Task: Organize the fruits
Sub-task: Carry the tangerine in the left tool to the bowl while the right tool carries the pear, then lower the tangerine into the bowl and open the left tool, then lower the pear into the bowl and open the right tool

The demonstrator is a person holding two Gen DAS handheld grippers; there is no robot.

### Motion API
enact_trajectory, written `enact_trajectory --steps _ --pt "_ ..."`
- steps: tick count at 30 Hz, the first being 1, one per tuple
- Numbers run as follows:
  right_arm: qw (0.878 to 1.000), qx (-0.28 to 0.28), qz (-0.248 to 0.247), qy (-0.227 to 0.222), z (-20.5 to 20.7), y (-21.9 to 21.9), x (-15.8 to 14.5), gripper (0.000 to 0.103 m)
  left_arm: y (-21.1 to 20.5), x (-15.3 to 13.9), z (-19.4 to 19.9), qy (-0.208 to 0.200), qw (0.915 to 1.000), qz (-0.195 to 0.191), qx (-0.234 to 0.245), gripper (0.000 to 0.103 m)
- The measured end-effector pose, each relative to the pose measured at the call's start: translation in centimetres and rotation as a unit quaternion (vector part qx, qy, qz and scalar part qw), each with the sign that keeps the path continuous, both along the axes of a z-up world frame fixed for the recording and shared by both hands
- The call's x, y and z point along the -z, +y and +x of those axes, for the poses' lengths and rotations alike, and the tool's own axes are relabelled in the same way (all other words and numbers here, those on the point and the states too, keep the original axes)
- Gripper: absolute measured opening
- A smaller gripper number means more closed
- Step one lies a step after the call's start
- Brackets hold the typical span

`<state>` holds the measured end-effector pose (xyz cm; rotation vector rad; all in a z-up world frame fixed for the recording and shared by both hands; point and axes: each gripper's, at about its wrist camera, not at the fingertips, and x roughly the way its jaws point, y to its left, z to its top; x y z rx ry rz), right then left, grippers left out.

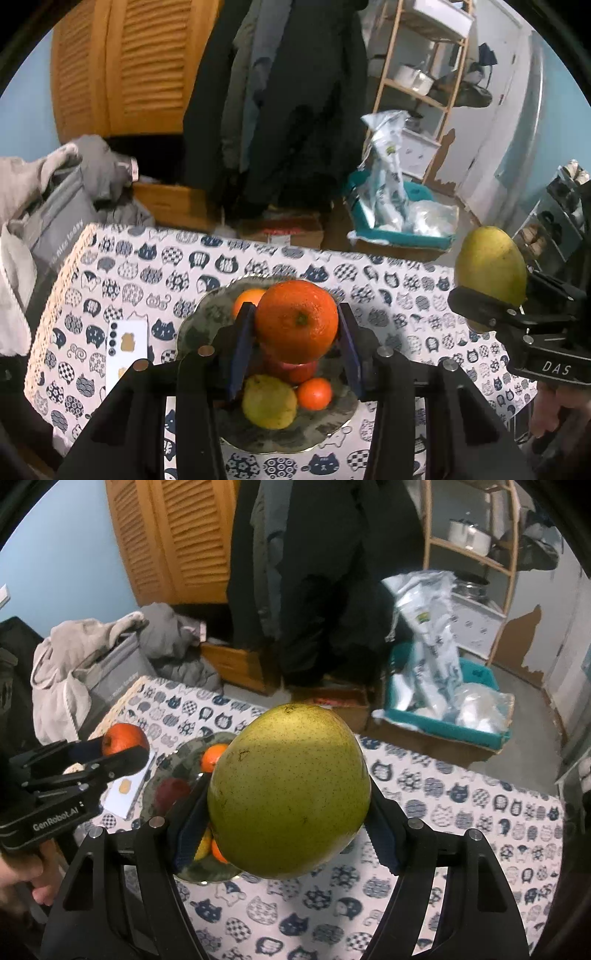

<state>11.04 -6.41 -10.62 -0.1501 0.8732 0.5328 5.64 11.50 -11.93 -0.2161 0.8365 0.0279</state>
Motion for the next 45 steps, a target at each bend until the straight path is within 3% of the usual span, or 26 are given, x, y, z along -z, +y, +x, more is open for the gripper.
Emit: enact_trajectory --steps 20,25,45 --pt "0.996 -0.016 -0.019 0.088 2.8 4.4 7.6 0.076 3.2 7.7 3.1 0.098 0.9944 -0.032 -0.025 0.045" --pt "0.995 -0.013 -0.017 0.097 3.2 4.3 8.1 0.076 3.3 7.7 3.1 0.098 0.9945 -0.027 -0.024 0.060" --pt "0.985 -0.048 -0.063 0.156 3.3 7.1 13.4 0.076 5.4 7.1 0.0 0.106 0.9927 -0.007 -0.058 0.067"
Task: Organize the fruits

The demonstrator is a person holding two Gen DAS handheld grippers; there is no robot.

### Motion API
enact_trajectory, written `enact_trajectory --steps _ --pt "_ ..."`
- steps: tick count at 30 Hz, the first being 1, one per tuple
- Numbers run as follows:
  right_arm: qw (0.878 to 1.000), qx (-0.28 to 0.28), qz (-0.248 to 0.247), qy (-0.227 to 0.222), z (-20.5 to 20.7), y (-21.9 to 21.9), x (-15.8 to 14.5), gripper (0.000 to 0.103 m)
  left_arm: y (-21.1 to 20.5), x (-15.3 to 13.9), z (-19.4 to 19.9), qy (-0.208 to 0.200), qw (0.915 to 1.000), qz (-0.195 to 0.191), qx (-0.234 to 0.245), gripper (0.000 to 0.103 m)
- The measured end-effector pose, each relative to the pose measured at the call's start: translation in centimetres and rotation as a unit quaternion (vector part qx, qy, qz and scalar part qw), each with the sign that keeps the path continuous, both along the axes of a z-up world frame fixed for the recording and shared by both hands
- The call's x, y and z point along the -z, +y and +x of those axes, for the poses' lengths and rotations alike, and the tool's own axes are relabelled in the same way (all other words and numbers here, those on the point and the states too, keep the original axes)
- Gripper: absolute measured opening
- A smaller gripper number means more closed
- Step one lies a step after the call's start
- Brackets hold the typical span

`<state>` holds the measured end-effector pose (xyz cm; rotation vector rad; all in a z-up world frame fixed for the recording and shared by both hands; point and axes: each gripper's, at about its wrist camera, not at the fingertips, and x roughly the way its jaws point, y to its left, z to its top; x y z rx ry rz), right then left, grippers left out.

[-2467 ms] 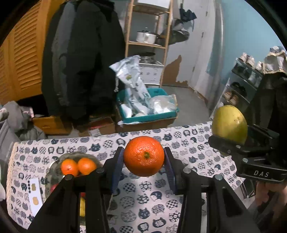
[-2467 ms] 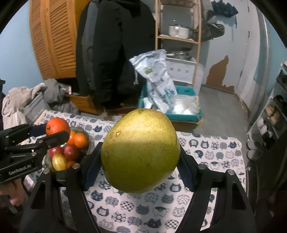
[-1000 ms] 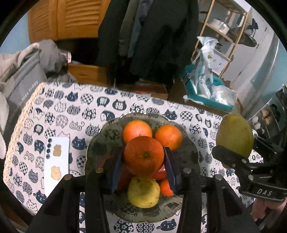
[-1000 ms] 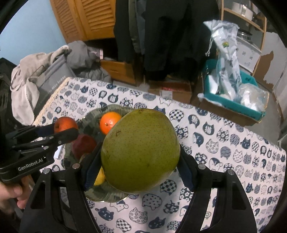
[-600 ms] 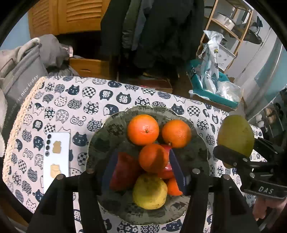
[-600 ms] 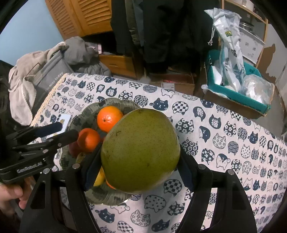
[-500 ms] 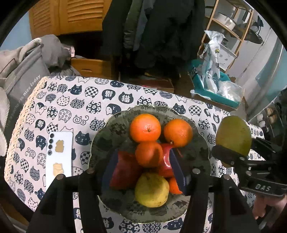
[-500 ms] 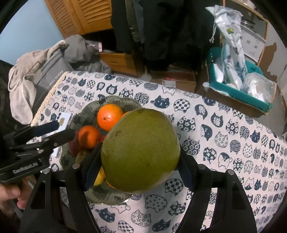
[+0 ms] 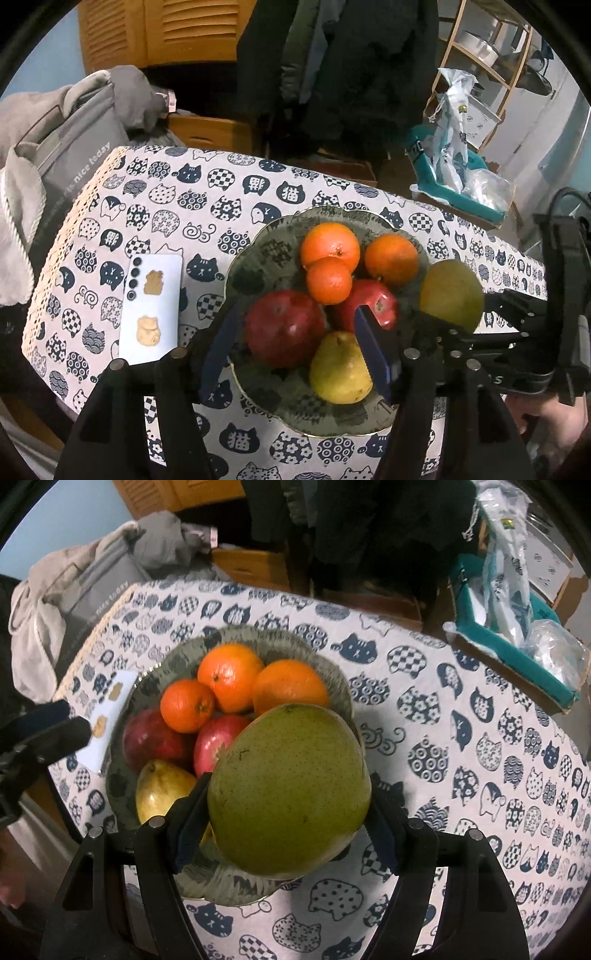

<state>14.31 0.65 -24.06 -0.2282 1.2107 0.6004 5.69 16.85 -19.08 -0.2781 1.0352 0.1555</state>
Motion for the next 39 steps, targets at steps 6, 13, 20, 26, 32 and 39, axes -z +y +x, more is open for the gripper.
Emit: enact_trajectory --steps 6,13,20,26,32,39 --pt "1.000 -0.018 -0.024 0.001 -0.4 1.2 0.9 0.077 0.6 -0.4 -0.5 -0.006 1.0000 -0.004 -0.005 0.067" --pt "0.999 -0.009 -0.010 -0.029 -0.4 0.9 -1.2 0.081 0.8 -1.1 -1.1 -0.012 0.9998 -0.011 -0.008 0.067" --pt "0.997 0.021 0.027 -0.073 -0.7 -0.8 -5.9 0.081 0.0 -3.1 -2.0 -0.034 0.9993 -0.012 -0.002 0.071" --pt "0.991 0.031 0.035 -0.122 -1.8 -2.0 -9.8 0.081 -1.0 -5.8 -3.0 -0.064 0.9979 -0.008 0.007 0.076" --pt "0.983 0.046 0.056 -0.167 -3.2 -3.8 -13.9 0.081 -2.1 -9.0 -4.2 -0.102 0.9947 0.012 0.012 0.083" --pt "0.975 0.055 0.070 -0.205 -5.1 -6.0 -17.6 0.081 -3.2 -12.5 -5.3 -0.139 0.9894 0.040 0.014 0.088"
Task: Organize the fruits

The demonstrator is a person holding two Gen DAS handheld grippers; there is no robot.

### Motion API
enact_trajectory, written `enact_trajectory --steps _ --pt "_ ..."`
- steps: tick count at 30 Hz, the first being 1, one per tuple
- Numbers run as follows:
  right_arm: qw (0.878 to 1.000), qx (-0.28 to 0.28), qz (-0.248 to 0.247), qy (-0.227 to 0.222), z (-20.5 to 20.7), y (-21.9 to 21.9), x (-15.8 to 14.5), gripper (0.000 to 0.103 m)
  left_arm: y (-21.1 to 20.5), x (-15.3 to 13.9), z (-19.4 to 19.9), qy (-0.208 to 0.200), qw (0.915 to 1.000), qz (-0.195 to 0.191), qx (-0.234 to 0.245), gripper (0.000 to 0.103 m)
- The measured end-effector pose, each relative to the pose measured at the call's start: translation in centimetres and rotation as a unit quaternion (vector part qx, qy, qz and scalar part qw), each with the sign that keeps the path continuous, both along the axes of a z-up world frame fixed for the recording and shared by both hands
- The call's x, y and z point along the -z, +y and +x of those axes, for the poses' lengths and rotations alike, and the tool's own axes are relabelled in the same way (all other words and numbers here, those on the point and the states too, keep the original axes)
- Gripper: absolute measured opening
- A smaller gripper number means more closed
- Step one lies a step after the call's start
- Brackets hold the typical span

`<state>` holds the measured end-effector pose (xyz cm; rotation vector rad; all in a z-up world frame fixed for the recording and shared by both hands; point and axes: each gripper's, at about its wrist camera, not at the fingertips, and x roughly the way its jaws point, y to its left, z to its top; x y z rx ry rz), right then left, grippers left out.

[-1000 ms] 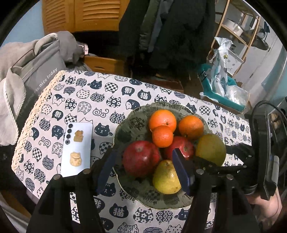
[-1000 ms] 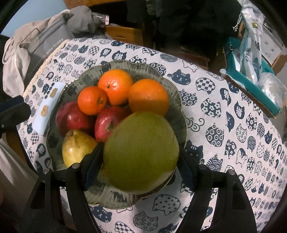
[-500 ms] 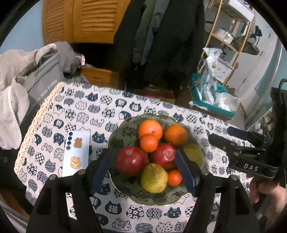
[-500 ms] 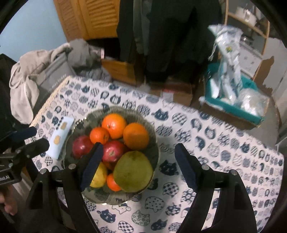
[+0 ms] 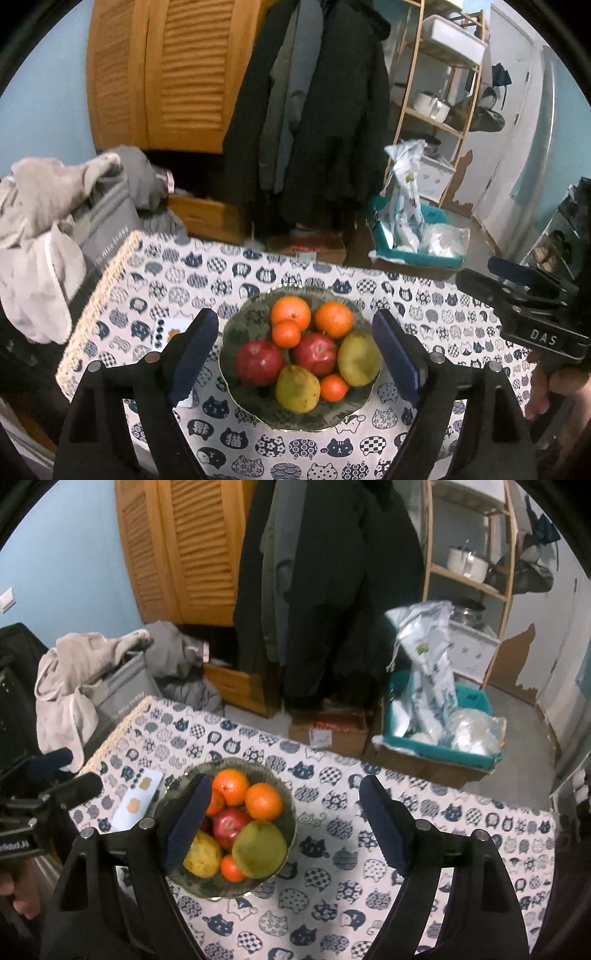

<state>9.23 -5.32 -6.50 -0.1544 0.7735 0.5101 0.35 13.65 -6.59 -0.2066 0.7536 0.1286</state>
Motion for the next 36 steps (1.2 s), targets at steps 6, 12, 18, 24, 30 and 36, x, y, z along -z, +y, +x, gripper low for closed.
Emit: enact_trajectory --steps 6,12,18,24,30,36 --pt "0.999 0.009 0.010 -0.031 -1.6 -1.8 -2.6 0.081 -0.8 -2.5 -1.1 -0.032 0.9994 0.011 0.000 0.095" --pt "0.998 0.017 0.022 -0.058 -3.1 -3.5 -4.8 0.082 -2.1 -4.7 -2.2 -0.064 0.9973 0.036 0.007 0.102" --pt "0.995 0.020 0.025 -0.089 -4.5 -4.8 -6.6 0.082 -2.9 -6.0 -2.6 -0.083 0.9954 0.047 0.009 0.102" --pt "0.993 0.027 0.026 -0.113 -5.5 -5.8 -7.6 0.082 -3.3 -6.9 -3.1 -0.098 0.9941 0.046 -0.003 0.102" --pt "0.992 0.034 0.032 -0.118 -5.5 -7.0 -7.6 0.082 -3.7 -7.7 -3.4 -0.117 0.9918 0.051 -0.010 0.102" --pt "0.991 0.043 0.037 -0.119 -5.5 -8.1 -7.5 0.082 -4.4 -8.0 -3.2 -0.116 0.9918 0.053 -0.004 0.102"
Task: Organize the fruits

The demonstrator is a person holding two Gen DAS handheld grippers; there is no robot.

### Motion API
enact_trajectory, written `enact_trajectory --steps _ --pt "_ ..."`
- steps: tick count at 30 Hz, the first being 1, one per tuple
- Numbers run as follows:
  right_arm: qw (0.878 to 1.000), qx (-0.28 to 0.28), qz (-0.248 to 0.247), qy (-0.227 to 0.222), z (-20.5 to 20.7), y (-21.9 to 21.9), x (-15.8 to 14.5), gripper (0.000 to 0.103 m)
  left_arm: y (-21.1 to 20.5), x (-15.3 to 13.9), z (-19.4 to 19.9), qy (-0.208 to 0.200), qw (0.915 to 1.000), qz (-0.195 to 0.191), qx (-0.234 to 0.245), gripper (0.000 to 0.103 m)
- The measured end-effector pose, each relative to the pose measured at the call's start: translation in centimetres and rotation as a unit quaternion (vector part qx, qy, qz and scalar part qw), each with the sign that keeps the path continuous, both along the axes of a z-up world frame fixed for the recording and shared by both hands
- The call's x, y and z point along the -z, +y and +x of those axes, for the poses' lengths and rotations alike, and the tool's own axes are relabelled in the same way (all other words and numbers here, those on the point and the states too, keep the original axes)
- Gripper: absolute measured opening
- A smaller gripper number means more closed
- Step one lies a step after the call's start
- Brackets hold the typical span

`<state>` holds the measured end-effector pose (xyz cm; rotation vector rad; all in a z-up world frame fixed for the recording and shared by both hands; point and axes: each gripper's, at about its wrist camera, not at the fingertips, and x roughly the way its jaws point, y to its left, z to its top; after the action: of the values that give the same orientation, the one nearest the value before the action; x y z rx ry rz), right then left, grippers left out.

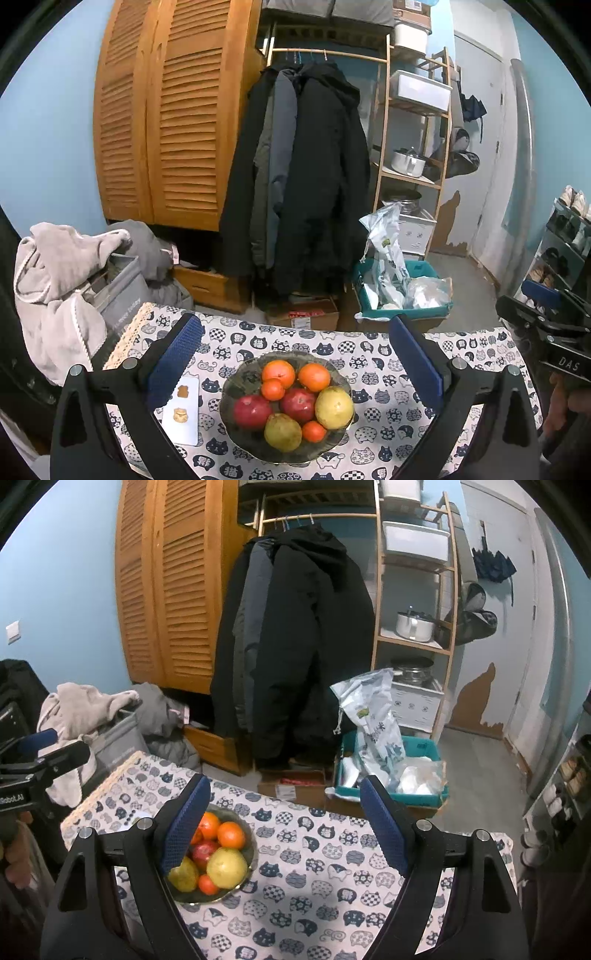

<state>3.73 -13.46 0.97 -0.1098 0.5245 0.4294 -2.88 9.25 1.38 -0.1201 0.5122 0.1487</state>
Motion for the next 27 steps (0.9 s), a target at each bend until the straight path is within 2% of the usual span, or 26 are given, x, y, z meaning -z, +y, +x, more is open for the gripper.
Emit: enact_trajectory --steps 27 --pt "1.000 0.011 -0.001 0.007 0.2 -1.3 0.5 0.082 -1.3 0.0 0.5 0.003 0.9999 0.012 0.005 0.102"
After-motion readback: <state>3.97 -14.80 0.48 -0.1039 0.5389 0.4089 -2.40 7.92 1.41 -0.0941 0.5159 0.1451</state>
